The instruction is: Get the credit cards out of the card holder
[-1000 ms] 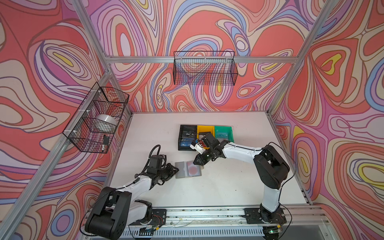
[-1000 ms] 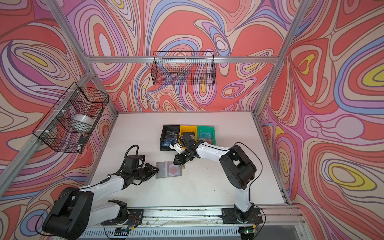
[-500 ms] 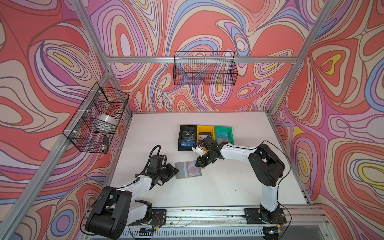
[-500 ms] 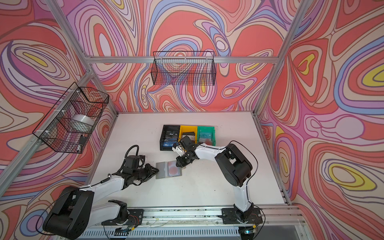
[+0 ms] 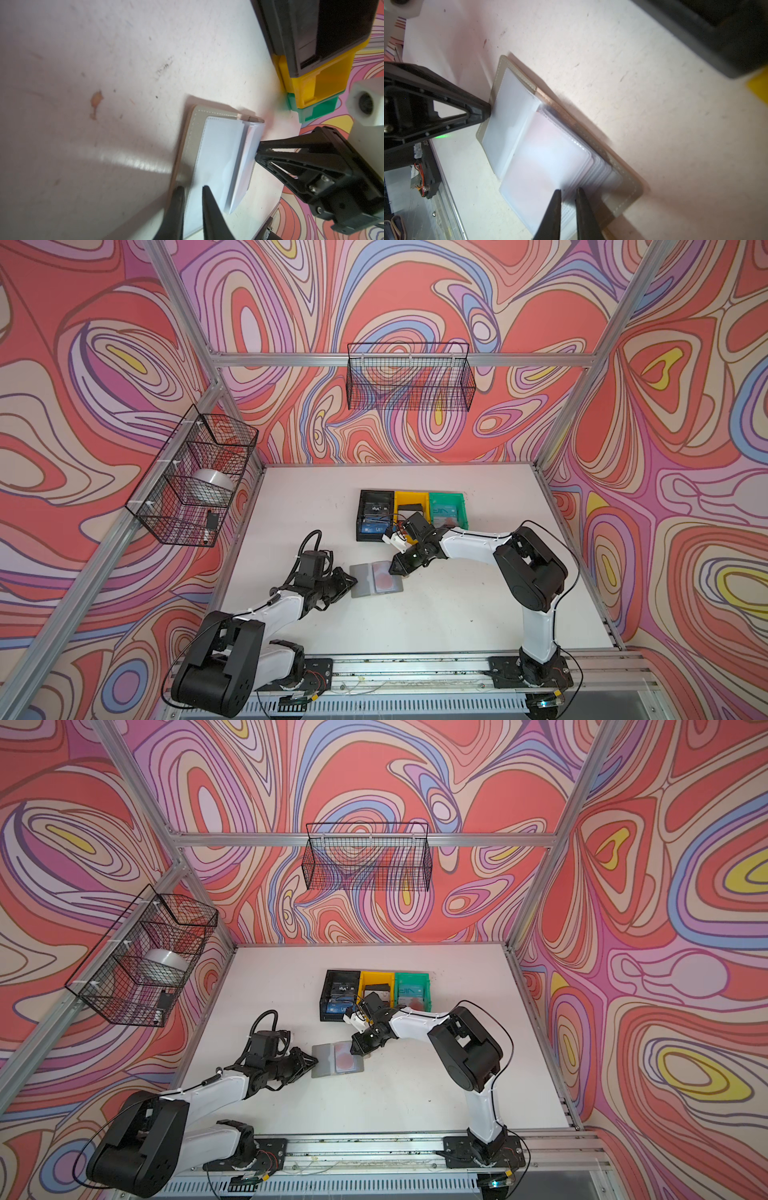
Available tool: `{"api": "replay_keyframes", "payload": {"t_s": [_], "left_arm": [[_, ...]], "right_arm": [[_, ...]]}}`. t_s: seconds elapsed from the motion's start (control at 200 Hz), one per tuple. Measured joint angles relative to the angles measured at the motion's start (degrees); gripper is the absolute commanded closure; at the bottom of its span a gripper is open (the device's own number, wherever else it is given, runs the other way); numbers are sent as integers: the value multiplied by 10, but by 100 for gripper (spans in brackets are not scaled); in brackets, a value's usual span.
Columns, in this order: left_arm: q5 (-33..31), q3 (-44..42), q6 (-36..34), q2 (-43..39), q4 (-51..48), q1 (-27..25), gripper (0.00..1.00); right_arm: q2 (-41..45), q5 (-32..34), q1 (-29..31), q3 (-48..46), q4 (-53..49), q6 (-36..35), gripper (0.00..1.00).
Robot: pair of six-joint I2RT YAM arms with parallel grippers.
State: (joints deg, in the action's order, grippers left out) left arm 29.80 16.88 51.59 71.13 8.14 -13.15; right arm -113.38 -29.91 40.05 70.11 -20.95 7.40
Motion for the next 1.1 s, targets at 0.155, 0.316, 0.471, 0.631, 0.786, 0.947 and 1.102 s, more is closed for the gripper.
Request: {"api": "replay_keyframes", "payload": {"t_s": [0.155, 0.316, 0.471, 0.631, 0.786, 0.947, 1.102], "left_arm": [[2, 0, 0, 5, 7, 0, 80], [4, 0, 0, 12, 16, 0, 80], [8, 0, 0, 18, 26, 0, 80], [8, 0, 0, 18, 27, 0, 80], [8, 0, 0, 19, 27, 0, 80], [10, 0, 0, 20, 29, 0, 80], [10, 0, 0, 20, 29, 0, 80]], "right_arm": [[-1, -21, 1, -5, 12, 7, 83], [-1, -45, 2, -11, 23, 13, 83], [-1, -59, 2, -11, 27, 18, 83], [-14, -76, 2, -5, 31, 20, 83], [-33, -103, 2, 13, 38, 24, 83], [-52, -129, 2, 34, 46, 28, 82], [-69, -151, 7, 57, 51, 31, 82]]}}
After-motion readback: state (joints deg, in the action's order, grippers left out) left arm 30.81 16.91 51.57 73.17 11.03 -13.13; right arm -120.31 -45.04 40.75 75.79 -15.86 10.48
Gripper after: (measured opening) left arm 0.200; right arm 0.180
